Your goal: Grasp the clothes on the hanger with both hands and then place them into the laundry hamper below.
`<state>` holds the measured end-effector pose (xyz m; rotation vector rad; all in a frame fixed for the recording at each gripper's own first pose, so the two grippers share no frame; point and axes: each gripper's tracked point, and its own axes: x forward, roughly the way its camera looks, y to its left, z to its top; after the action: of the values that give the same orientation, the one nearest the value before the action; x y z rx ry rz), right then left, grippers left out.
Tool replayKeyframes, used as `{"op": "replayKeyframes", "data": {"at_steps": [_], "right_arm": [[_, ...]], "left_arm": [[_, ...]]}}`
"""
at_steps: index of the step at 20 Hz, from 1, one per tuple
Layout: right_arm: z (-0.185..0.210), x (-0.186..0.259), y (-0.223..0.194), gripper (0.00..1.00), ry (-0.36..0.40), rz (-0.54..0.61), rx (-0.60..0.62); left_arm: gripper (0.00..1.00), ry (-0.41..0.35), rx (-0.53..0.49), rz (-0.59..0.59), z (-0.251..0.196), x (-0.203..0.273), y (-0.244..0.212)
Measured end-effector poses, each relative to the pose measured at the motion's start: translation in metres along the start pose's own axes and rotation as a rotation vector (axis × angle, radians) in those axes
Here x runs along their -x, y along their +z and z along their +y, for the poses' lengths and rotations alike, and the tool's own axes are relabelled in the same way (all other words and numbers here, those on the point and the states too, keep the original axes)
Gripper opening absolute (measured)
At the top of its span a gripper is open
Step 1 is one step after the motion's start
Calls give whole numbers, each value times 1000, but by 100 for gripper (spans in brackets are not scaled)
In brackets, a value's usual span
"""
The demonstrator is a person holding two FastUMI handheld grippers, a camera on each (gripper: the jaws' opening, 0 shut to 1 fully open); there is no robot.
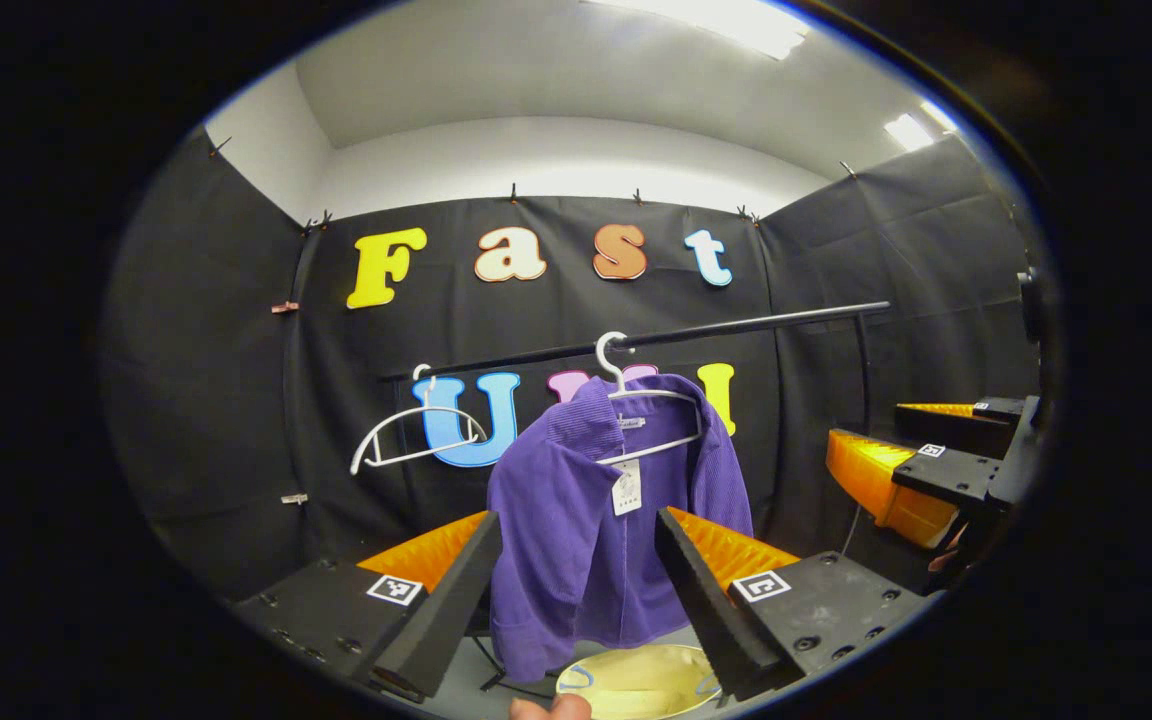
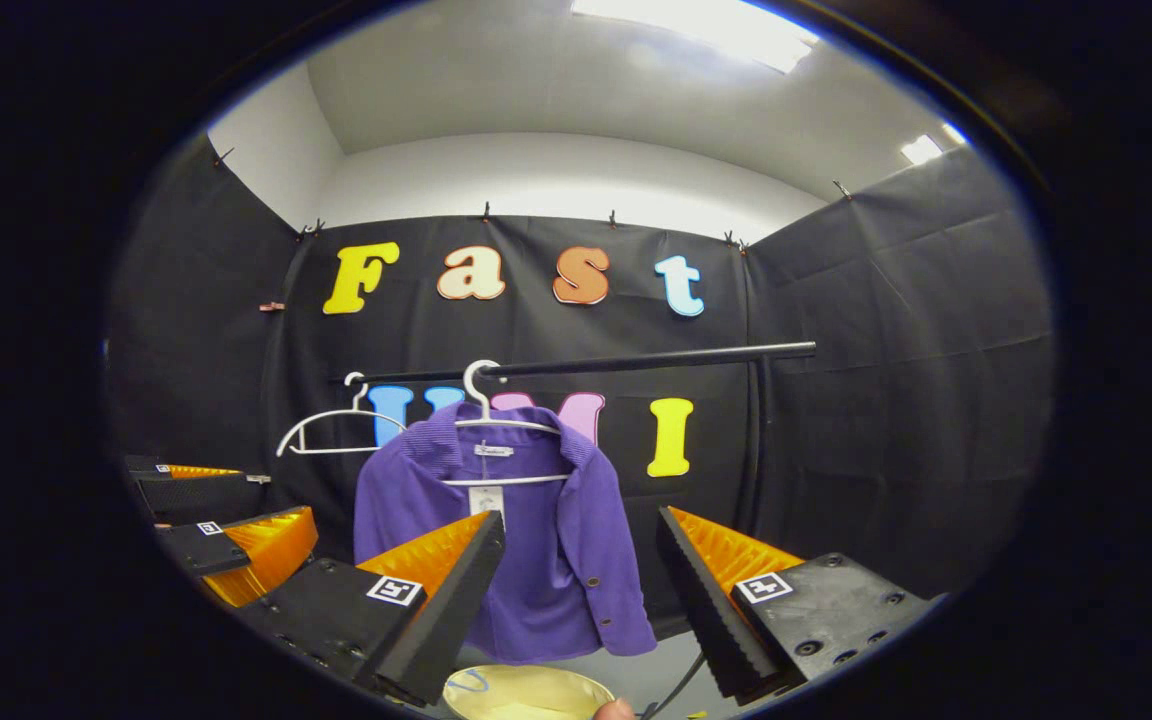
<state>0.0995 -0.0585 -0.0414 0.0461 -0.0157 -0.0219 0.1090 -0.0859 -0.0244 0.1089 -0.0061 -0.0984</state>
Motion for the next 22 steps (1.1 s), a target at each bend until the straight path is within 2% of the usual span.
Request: {"op": "replayKeyframes", "data": {"at_steps": [4,10,12,14,15,16,20,22], "right_arm": [[-15,-63,-11,98,47,-18,11],[-2,-137,-39,99,186,4,-35],[2,-158,-50,99,214,17,-57],[2,-176,-62,99,222,28,-54],[3,-182,-65,99,221,31,-47],[4,-191,-70,100,223,39,-44],[11,-214,-78,99,248,40,-54],[13,-223,-81,99,253,40,-64]], "left_arm": [[96,71,14,4,-9,-62,-8],[96,154,3,2,-21,-140,-20],[96,203,-6,19,-19,-162,-31],[96,238,-19,35,-19,-183,-42],[99,250,-23,43,-19,-192,-46],[96,256,-25,51,-20,-201,-51],[96,317,-12,55,-12,-225,-57],[96,323,-5,68,-10,-238,-64]]}}
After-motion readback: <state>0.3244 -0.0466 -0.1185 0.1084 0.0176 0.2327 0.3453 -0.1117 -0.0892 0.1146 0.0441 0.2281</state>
